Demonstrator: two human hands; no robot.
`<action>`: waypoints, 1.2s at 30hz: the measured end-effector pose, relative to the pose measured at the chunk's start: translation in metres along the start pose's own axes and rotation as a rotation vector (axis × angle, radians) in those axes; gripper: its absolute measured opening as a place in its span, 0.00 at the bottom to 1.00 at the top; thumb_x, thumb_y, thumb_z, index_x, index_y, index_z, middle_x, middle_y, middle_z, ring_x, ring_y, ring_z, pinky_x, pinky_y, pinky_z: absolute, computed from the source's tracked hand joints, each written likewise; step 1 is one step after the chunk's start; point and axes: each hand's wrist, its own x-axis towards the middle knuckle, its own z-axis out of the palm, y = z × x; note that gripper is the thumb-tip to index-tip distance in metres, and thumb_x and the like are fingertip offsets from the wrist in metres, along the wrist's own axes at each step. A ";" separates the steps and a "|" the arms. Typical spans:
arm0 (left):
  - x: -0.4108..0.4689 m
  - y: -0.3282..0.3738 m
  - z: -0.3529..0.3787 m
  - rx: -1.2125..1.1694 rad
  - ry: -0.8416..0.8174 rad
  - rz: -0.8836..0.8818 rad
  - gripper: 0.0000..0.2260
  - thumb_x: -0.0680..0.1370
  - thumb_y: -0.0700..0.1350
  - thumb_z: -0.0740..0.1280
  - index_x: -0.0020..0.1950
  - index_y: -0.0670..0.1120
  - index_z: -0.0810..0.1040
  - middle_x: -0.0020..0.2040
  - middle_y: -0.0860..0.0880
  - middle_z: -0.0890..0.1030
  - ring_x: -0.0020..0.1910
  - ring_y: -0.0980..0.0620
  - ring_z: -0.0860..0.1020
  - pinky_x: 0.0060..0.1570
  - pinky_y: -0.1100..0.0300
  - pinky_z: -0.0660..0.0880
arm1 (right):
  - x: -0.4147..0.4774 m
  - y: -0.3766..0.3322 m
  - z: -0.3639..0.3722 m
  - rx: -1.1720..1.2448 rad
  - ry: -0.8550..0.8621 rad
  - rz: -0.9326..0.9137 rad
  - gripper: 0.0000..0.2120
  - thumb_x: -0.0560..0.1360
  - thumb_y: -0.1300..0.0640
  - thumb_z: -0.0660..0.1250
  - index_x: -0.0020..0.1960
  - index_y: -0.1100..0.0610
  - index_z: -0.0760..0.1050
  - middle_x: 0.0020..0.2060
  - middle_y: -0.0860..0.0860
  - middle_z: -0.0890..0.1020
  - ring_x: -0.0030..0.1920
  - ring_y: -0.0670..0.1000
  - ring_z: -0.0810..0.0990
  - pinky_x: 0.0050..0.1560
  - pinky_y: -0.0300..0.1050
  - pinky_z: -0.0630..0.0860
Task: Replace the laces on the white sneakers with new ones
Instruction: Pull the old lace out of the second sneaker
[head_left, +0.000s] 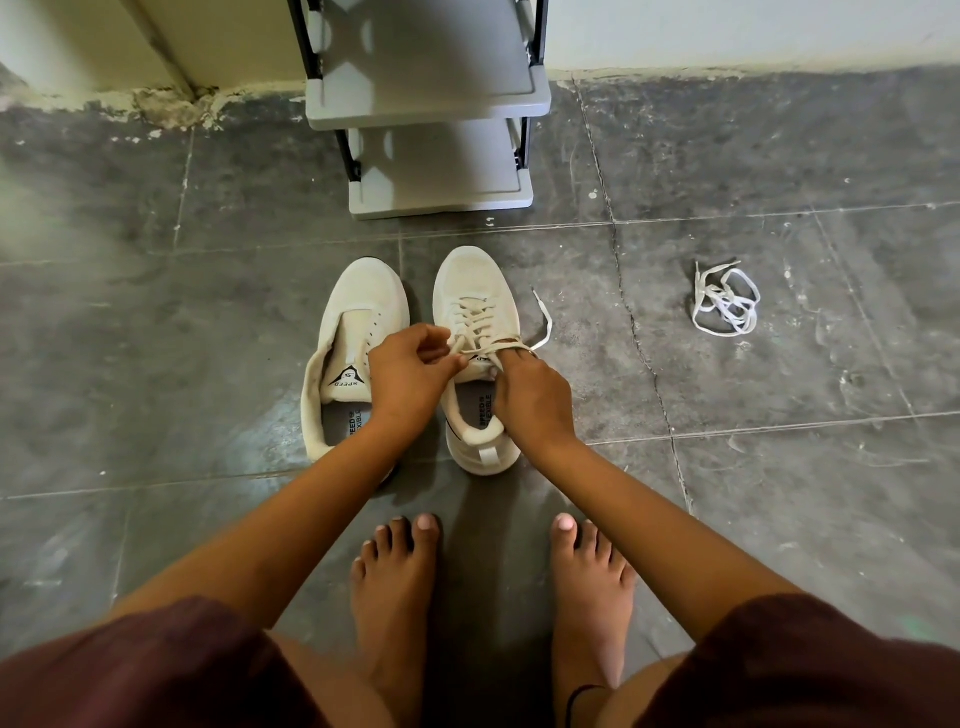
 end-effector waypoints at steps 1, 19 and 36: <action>0.000 0.000 0.000 0.011 0.002 0.009 0.15 0.71 0.41 0.74 0.57 0.41 0.80 0.52 0.46 0.83 0.47 0.58 0.78 0.49 0.69 0.72 | 0.000 0.000 0.000 -0.004 -0.002 0.001 0.17 0.78 0.62 0.56 0.66 0.56 0.71 0.59 0.55 0.78 0.52 0.57 0.79 0.45 0.47 0.73; -0.001 0.000 0.000 0.623 -0.168 0.456 0.09 0.78 0.43 0.64 0.57 0.44 0.78 0.66 0.45 0.70 0.52 0.46 0.77 0.46 0.53 0.76 | -0.001 0.002 -0.002 0.057 -0.003 -0.006 0.18 0.77 0.63 0.57 0.66 0.57 0.72 0.58 0.55 0.79 0.52 0.57 0.79 0.47 0.48 0.75; 0.034 0.021 -0.031 -0.103 0.153 0.049 0.23 0.77 0.45 0.66 0.72 0.49 0.66 0.61 0.52 0.77 0.52 0.53 0.78 0.55 0.55 0.76 | -0.001 0.013 -0.004 0.120 -0.033 -0.043 0.20 0.78 0.56 0.61 0.69 0.56 0.68 0.70 0.52 0.68 0.66 0.54 0.70 0.59 0.48 0.72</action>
